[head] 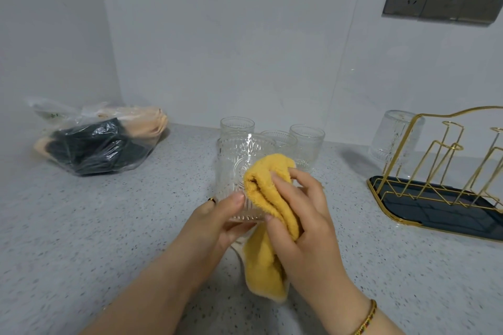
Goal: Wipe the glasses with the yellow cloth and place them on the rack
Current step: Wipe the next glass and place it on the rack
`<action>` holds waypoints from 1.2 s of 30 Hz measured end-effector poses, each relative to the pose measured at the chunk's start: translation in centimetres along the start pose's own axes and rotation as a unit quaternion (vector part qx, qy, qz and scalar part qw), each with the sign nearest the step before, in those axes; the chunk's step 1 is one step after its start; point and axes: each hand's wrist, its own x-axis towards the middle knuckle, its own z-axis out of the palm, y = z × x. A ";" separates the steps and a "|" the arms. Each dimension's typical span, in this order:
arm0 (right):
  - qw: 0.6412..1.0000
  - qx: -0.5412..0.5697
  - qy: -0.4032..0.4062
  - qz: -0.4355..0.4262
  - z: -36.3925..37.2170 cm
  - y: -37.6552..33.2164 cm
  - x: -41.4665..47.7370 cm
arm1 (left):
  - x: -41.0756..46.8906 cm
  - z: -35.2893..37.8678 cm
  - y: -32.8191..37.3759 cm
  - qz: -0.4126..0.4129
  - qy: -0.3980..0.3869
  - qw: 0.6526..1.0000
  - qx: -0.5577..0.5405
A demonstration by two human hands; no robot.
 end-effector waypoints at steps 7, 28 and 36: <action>0.979 0.131 -0.025 0.156 -1.5 0.2 1.2 | -0.5 0.6 0.3 0.027 -0.021 0.998 -0.045; 0.979 0.120 -0.044 0.160 -0.4 -0.2 0.4 | 0.1 0.1 0.8 0.018 0.042 0.996 -0.082; 0.998 0.048 0.011 0.025 -0.3 -1.0 0.3 | -0.1 -0.4 1.0 0.002 0.042 0.998 0.040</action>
